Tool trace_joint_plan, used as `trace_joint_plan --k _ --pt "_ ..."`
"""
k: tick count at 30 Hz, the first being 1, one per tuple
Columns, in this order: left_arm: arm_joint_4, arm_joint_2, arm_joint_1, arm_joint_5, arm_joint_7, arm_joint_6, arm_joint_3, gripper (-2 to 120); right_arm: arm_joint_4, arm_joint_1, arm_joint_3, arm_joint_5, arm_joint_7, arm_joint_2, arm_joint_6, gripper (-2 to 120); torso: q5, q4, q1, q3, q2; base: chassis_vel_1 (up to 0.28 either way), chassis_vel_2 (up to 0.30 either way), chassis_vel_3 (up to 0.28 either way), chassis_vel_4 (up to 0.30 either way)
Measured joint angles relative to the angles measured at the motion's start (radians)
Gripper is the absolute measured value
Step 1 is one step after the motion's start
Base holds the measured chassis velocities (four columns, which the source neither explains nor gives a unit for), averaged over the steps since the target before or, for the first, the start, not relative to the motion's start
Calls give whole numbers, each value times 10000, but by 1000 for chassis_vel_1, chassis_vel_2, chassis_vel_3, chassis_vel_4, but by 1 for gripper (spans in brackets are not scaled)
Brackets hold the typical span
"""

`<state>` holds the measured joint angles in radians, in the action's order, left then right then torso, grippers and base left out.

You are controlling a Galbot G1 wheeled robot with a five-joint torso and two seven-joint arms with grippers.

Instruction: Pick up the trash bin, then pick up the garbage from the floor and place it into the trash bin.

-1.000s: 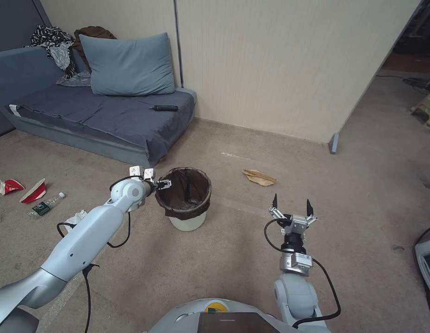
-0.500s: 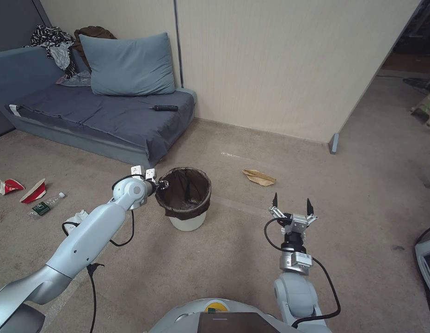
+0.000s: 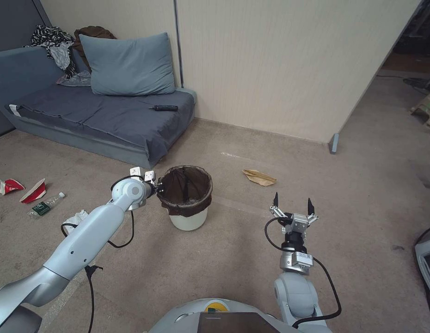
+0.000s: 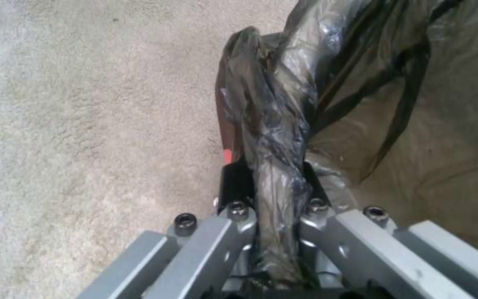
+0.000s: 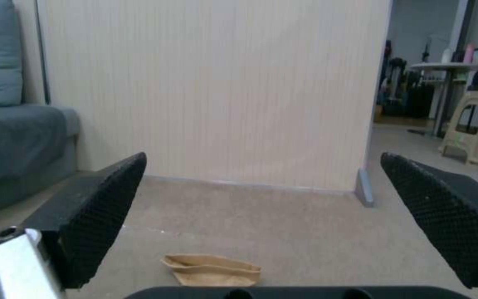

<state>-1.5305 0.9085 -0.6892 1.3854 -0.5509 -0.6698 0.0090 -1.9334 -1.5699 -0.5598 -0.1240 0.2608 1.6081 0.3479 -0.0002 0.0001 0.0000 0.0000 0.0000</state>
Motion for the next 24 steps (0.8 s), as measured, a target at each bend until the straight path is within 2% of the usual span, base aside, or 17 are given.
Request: trace_joint_plan --k 1,10,17,19,20,23,24 --pt "-9 -7 -4 0 -1 0 -2 2 -1 0 0 0 1 0 -1 100 0 0 0 0 0 0 0 0 0" --pt "-42 -28 -29 -23 -4 10 -7 2 -9 2 0 0 9 0 -7 100 0 -1 0 0 0 0 0 0 0" --pt "-444 -9 -393 -529 282 412 -291 2 -71 11 -41 29 48 0 -9 100 2 -2 0 0 0 0 0 0 0" --pt "-1059 -53 -848 -910 498 674 -701 2 -113 24 -113 97 66 0 -9 100 4 0 0 -1 0 0 0 0 0" --pt "-1059 -53 -848 -910 498 674 -701 2 -113 24 -113 97 66 0 -9 100 4 0 0 -1 0 0 0 0 0" --pt "-2562 -359 -2094 -1685 872 1246 -1304 2 -180 80 -241 268 87 0 -15 100 2 0 0 -1 0 0 0 0 0" --pt "-2562 -359 -2094 -1685 872 1246 -1304 2 -180 80 -241 268 87 0 -15 100 2 0 0 -1 0 0 0 0 0"
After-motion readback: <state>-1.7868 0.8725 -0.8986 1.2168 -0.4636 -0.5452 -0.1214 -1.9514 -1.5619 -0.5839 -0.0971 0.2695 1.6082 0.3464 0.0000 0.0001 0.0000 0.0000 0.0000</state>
